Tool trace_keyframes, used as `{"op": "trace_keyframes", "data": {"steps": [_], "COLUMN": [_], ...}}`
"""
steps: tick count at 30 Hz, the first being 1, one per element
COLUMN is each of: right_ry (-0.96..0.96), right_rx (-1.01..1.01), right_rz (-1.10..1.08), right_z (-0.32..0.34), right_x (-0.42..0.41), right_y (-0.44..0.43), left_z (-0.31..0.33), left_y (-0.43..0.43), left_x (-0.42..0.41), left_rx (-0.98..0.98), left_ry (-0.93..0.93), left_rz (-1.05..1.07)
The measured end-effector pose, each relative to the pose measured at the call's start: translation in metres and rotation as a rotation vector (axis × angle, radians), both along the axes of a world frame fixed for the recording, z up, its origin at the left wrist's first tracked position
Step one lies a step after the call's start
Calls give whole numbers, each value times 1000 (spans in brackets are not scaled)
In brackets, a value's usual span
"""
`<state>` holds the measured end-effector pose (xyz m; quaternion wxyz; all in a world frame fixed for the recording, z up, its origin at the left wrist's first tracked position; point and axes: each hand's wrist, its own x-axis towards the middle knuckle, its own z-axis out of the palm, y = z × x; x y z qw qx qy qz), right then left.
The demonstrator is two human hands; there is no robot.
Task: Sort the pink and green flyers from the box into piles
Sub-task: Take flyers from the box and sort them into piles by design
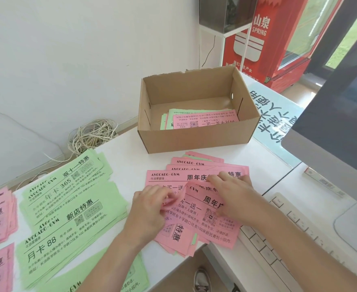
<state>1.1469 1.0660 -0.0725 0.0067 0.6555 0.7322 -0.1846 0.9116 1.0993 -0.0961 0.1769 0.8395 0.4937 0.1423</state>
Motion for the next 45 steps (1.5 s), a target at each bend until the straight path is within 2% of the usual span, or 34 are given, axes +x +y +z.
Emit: {"op": "trace_keyframes", "data": {"steps": [6,10,11,13,16,19,23,32,34,37,39,43,45], "right_ry": [65,260,325,412,353,230,333,555,584,603,603,756,815], "right_rx": [79,26,-5,-14,97,206,226,244,245,255,256,131,11], "right_rz": [-2,-167,-233,-348,-449,-517,-649,-819,-823,-828,-805,-641,-524], "right_z": [5,17,21,30,45,52,53,46,46,46,48,60,65], "right_x": [1,6,11,26,57,75,73,65,64,64,64,60,54], "right_y": [-13,-21,-23,-26,-29,-31,-38,-59,-61,-64,-66,-65,-58], "left_z": [-2,18,20,21,19,20,26,24,23,35,53,110,128], "left_y": [-3,12,18,29,39,48,52,25,19,17,17,11,11], "left_x": [-9,-9,-10,-11,-6,1,8,2,-1,-14,-30,-60,-67], "left_rx": [-23,-280,-287,-298,-314,-256,-226,-71,12,-6,-68,-414,-532], "left_ry": [-183,-386,-359,-124,186,349,469,238,123,-55,-185,-478,-484], "left_rz": [1,297,324,281,77,54,65,25,2,20,106,198,140]}}
